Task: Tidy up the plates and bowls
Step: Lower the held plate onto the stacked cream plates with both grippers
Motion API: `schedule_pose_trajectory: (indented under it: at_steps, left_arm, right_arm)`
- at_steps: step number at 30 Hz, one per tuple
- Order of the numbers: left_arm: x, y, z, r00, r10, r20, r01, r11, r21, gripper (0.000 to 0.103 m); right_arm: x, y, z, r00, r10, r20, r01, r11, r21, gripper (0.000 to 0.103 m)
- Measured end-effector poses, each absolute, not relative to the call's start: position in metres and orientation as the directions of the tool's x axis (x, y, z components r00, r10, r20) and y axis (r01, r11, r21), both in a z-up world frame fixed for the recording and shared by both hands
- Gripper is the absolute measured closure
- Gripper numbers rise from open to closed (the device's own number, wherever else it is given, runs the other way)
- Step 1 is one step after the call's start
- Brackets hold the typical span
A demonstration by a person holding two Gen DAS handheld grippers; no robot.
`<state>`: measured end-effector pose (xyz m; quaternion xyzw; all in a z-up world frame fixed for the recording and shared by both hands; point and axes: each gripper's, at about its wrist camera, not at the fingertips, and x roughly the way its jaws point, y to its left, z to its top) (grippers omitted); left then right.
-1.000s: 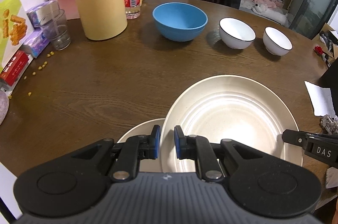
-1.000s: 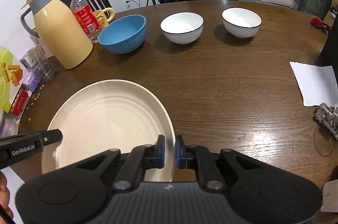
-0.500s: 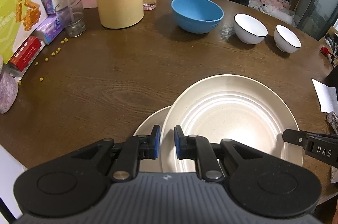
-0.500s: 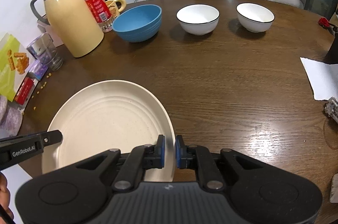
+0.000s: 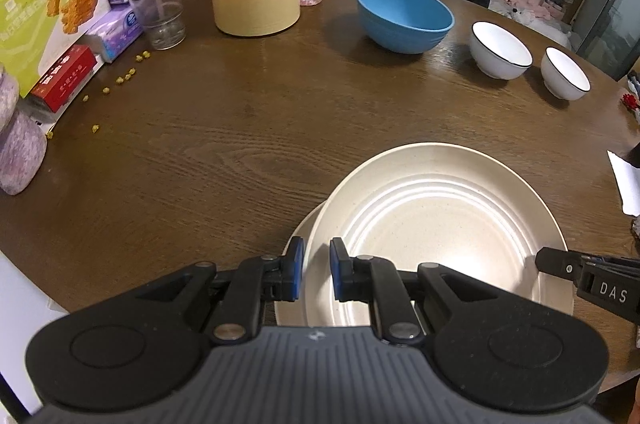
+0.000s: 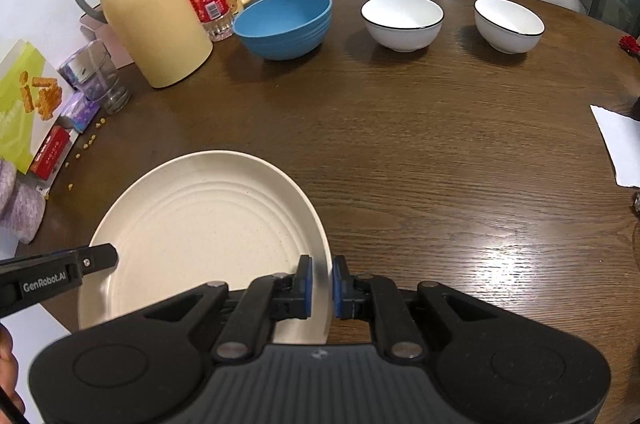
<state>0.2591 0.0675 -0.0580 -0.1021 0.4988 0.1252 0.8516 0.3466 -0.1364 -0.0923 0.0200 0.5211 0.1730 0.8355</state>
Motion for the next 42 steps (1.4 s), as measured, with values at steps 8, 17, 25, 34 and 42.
schedule_pose_trajectory:
  at_steps: [8,17,25,34,42]
  left_arm:
    - [0.259,0.074,-0.068,0.465,0.128,-0.876,-0.324,0.945,-0.033,0.089]
    - [0.261,0.080,-0.081,0.452,0.134,-0.882,-0.327,0.945,-0.024,0.088]
    - [0.263,0.079,-0.090,0.443,0.141,-0.886,-0.324,0.946,-0.011,0.089]
    - [0.266,0.076,-0.096,0.447,0.155,-0.881,-0.315,0.949,0.007,0.089]
    - [0.265,0.072,-0.101,0.454,0.173,-0.874,-0.302,0.953,0.032,0.088]
  right_arm:
    - [0.344,-0.126,-0.102,0.389,0.303,-0.870,-0.276,0.939,0.204,0.093]
    - [0.343,-0.115,-0.112,0.403,0.288,-0.869,-0.299,0.939,0.173,0.093]
    - [0.341,-0.113,-0.119,0.406,0.275,-0.871,-0.312,0.938,0.150,0.092]
    - [0.342,-0.110,-0.125,0.415,0.266,-0.870,-0.322,0.937,0.133,0.092]
    - [0.337,-0.104,-0.130,0.435,0.245,-0.867,-0.346,0.934,0.090,0.091]
